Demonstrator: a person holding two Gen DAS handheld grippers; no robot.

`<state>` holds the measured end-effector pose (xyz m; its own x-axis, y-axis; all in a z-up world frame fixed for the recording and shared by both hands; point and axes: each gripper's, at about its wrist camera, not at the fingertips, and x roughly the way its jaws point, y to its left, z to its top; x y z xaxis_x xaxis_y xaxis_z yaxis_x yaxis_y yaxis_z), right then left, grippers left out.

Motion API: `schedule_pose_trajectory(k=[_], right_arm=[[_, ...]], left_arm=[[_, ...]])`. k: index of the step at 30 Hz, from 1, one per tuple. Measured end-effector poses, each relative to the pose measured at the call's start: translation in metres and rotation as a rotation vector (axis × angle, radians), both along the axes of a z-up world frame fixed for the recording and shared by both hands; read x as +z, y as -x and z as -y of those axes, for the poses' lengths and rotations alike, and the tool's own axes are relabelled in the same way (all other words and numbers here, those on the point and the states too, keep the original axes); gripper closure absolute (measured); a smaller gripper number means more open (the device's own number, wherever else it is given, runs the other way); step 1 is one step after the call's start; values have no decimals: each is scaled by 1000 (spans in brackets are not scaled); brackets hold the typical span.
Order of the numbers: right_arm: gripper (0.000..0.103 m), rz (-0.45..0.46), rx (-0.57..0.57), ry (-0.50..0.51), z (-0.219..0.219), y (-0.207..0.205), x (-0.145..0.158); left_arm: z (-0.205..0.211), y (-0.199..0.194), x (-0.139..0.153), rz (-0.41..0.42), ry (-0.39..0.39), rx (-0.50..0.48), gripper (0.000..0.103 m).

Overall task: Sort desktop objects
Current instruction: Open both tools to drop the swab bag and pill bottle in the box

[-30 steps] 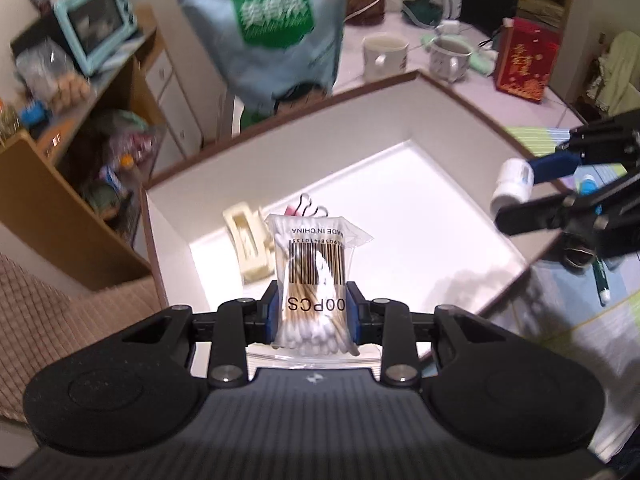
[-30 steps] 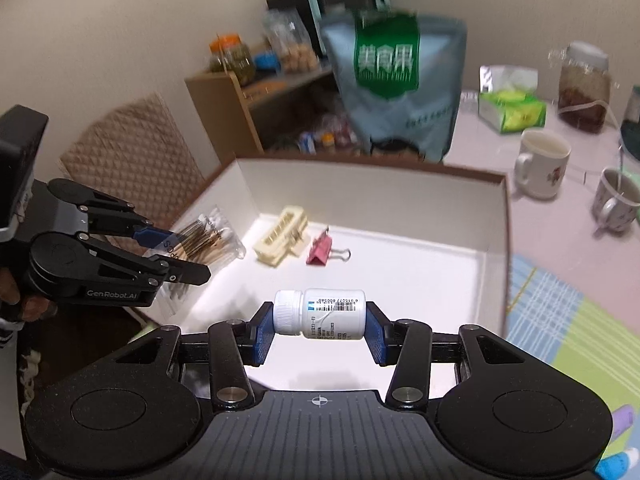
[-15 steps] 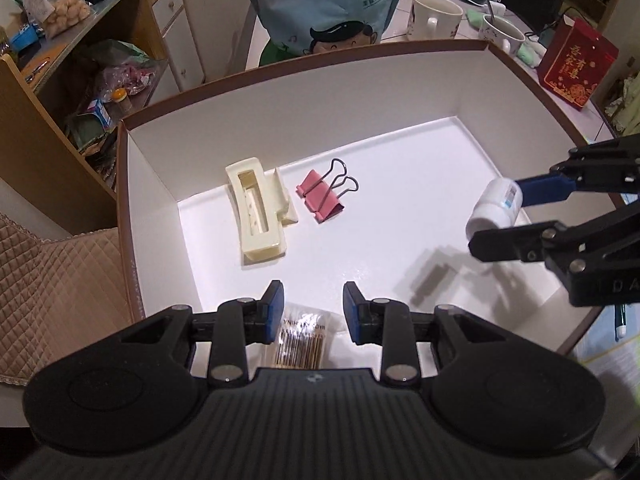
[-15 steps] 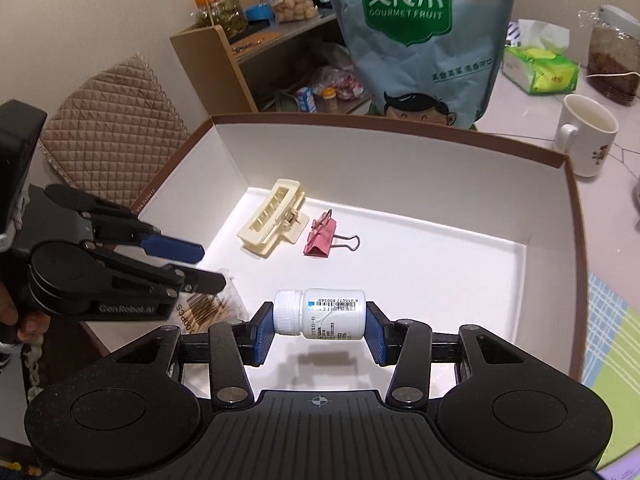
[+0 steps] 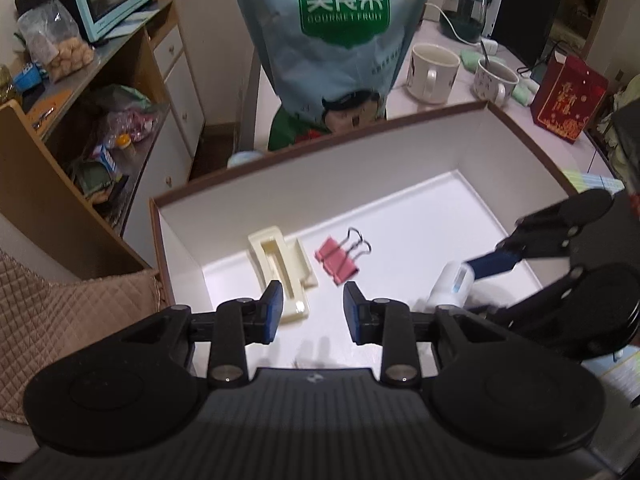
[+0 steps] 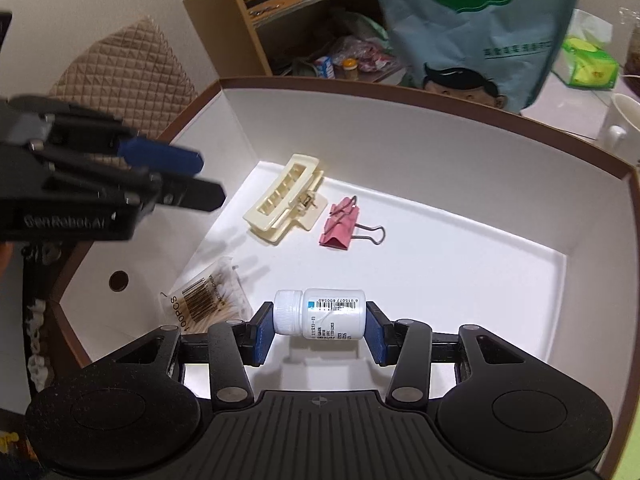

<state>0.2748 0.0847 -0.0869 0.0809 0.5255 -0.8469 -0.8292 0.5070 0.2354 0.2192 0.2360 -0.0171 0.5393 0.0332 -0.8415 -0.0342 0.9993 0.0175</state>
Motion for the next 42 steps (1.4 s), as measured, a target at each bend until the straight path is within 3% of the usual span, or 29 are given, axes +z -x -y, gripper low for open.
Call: schedule_pose_trajectory(k=[7,8,9,11,16,24,42], right_arm=[[56,32,70,7,-29,8,-9],[52,41,82,1,-32,10,-8],[35,51,89,-5,-34,11,-7],[24,70,91,-18,-35,15,-4],[24,40,55,-43,-22,13,4],[24,-7,-31,17,5,6,8],[24,-2,-130,67,32,20,14]], left_arm=[[-9,-10,-4,1,4,10,75],[-10,-11,-5,1,7,11,75],[-10,-12,-5,1,8,13,75],[-11,-12,-6,3,11,18,75],[-12,-12,-6,6,14,23,74],[-1,-7,-7,-1,17,6,70],[22,26,0,1,10,18,46]])
